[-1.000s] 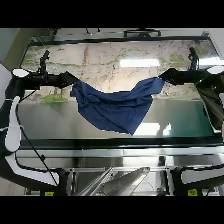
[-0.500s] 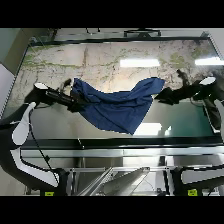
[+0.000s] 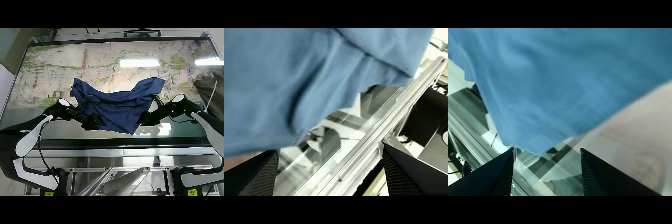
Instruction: Fold the shirts.
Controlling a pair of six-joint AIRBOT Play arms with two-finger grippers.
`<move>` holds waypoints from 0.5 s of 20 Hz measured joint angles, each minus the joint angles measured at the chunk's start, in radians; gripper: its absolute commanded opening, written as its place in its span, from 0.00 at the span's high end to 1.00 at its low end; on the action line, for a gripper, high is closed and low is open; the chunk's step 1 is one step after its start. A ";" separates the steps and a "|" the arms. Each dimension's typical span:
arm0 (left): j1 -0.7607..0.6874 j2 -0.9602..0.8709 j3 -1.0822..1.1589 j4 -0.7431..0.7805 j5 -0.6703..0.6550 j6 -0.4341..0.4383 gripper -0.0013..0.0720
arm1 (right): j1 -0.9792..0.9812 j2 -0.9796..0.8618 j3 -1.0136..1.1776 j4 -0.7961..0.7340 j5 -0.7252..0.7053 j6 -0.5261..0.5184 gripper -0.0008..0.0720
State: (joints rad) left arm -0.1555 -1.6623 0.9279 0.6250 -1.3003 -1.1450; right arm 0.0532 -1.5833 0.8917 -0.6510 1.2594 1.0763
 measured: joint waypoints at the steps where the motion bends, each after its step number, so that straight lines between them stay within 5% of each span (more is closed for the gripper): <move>1: -0.018 0.001 -0.004 -0.007 0.019 -0.004 0.28 | 0.026 0.000 -0.005 0.014 -0.011 -0.003 0.35; 3: -0.043 0.001 -0.010 0.003 0.075 -0.008 0.49 | 0.063 0.000 -0.011 0.043 -0.030 -0.004 0.35; 6: -0.054 0.001 -0.014 0.018 0.143 -0.019 0.98 | 0.099 0.000 -0.015 0.081 -0.045 -0.007 0.35; 10: -0.039 0.002 -0.015 0.026 0.165 -0.025 0.98 | 0.113 0.000 -0.017 0.103 -0.044 -0.016 0.35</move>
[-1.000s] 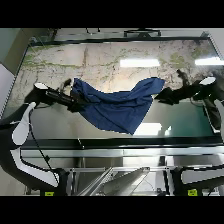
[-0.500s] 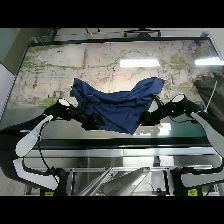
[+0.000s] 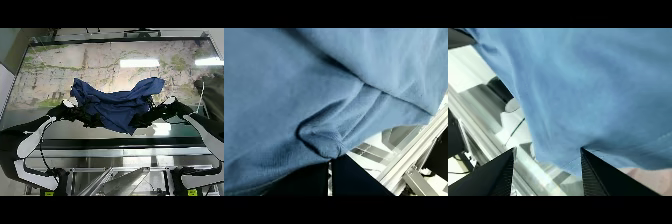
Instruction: Fold the shirts.
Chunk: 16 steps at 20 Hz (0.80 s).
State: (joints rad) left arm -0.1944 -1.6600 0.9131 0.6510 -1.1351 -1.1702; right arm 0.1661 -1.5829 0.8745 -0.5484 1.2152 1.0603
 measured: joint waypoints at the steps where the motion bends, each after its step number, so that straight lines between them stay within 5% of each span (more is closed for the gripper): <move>1: 0.007 0.001 0.000 0.001 0.001 0.000 0.98 | 0.000 0.000 0.000 0.001 0.010 -0.006 0.35; 8: 0.100 0.075 -0.001 0.042 0.000 0.016 0.95 | -0.015 0.000 -0.003 -0.010 0.056 0.006 0.36; 16: 0.135 0.153 -0.001 0.063 0.039 0.059 0.95 | 0.167 0.005 -0.076 0.070 -0.237 0.183 0.36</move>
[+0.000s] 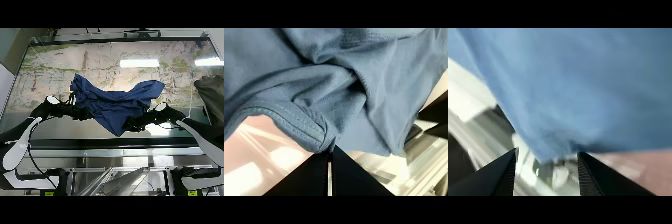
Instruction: Fold the shirts.
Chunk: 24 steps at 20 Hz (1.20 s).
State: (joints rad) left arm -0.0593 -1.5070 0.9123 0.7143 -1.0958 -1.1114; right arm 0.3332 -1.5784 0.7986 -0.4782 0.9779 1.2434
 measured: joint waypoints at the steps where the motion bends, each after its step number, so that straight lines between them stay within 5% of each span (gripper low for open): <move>1: 0.001 0.002 0.000 0.000 0.002 0.006 0.95 | 0.025 0.000 -0.002 0.018 -0.040 0.006 0.36; 4: 0.002 0.006 0.000 0.001 0.016 0.019 0.91 | 0.064 0.000 -0.007 0.061 -0.127 0.002 0.36; 5: 0.002 0.006 0.000 0.004 0.020 0.024 0.62 | 0.068 0.002 -0.008 0.069 -0.138 -0.002 0.36; 7: 0.002 0.006 -0.001 0.019 0.027 0.024 0.58 | 0.071 0.010 -0.010 0.071 -0.155 -0.009 0.36; 10: 0.001 0.007 -0.019 0.031 0.062 0.010 0.58 | 0.068 0.027 -0.011 0.069 -0.187 -0.014 0.36; 12: -0.011 0.007 -0.044 0.035 0.102 -0.006 0.58 | 0.064 0.034 -0.012 0.063 -0.194 -0.016 0.55; 15: -0.045 0.008 -0.077 -0.011 0.175 -0.014 0.58 | 0.063 0.038 -0.013 0.066 -0.194 -0.016 0.56; 16: -0.060 0.008 -0.085 -0.034 0.206 -0.014 0.64 | 0.063 0.039 -0.012 0.068 -0.192 -0.016 0.76; 17: -0.074 0.008 -0.091 -0.047 0.238 -0.017 0.98 | 0.063 0.039 -0.012 0.060 -0.192 -0.017 0.96; 24: -0.131 0.008 -0.105 -0.098 0.346 -0.019 0.95 | 0.061 0.078 -0.012 0.076 -0.123 -0.016 0.97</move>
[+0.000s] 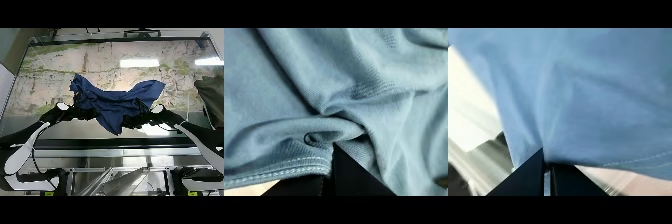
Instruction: Fold the shirts.
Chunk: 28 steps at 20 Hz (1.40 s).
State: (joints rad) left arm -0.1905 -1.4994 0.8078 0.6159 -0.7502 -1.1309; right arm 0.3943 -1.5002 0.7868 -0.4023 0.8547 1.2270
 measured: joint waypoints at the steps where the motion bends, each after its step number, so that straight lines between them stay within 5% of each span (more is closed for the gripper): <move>1: 0.005 0.000 0.000 -0.001 0.000 -0.002 0.95 | -0.006 0.020 0.000 0.002 0.010 0.000 0.97; 15: 0.130 0.000 -0.001 -0.003 -0.084 0.029 0.95 | -0.290 0.219 0.003 0.022 0.091 -0.017 0.97; 20: 0.132 0.000 -0.001 0.053 -0.138 0.042 0.95 | -0.336 0.208 0.074 0.119 0.053 -0.127 0.97; 25: 0.134 0.005 0.000 0.088 -0.212 0.050 0.95 | -0.447 0.094 0.395 0.221 -0.200 -0.318 0.97; 26: 0.134 0.010 0.000 0.092 -0.223 0.051 0.95 | -0.474 0.044 0.491 0.239 -0.263 -0.353 0.93; 27: 0.134 0.017 0.000 0.093 -0.232 0.056 0.95 | -0.500 -0.008 0.583 0.251 -0.307 -0.378 0.52; 28: 0.134 0.026 0.000 0.095 -0.239 0.059 0.95 | -0.528 -0.070 0.685 0.268 -0.343 -0.398 0.23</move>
State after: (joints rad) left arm -0.0566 -1.4734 0.8078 0.7113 -0.9894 -1.0718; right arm -0.1333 -1.5700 1.4719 -0.1341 0.5117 0.8291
